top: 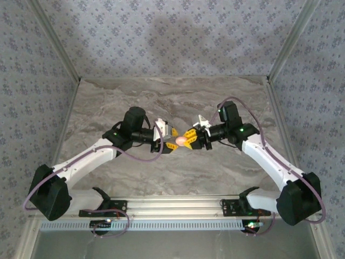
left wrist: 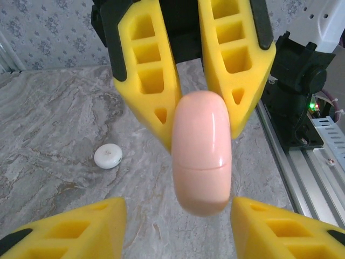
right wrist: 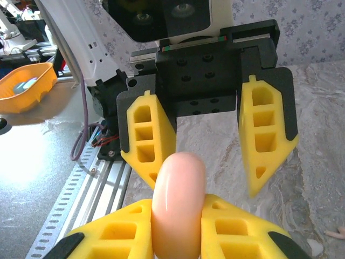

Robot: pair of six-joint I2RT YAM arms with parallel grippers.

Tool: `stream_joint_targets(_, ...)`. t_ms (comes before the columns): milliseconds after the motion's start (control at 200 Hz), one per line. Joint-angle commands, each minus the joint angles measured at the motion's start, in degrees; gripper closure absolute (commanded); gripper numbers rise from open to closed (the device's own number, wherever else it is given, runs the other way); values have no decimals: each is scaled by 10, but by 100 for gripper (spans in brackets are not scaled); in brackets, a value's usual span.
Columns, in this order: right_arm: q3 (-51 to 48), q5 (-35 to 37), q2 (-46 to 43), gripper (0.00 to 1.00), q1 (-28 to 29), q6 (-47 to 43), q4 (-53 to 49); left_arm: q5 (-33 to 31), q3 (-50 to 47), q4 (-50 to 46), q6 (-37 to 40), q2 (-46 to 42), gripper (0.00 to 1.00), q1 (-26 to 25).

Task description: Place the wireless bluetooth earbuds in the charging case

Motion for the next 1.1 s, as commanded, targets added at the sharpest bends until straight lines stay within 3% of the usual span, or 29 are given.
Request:
stream_joint_targets(0, 25, -5, 10, 80, 8, -18, -17, 22, 22, -24, 17, 5, 52, -7)
stream_joint_targets(250, 35, 15, 25, 80, 19, -14, -12, 28, 40, -63, 23, 15, 61, -23)
stream_joint_targets(590, 39, 32, 26, 79, 25, -11, -16, 20, 37, -63, 20, 11, 84, -23)
stream_joint_targets(834, 32, 121, -3, 53, 23, 37, -3, 5, 29, -61, 15, 0, 89, -23)
stream_joint_targets(1094, 7, 187, -38, 47, 19, 73, 49, -2, 22, -64, 13, -6, 90, -26)
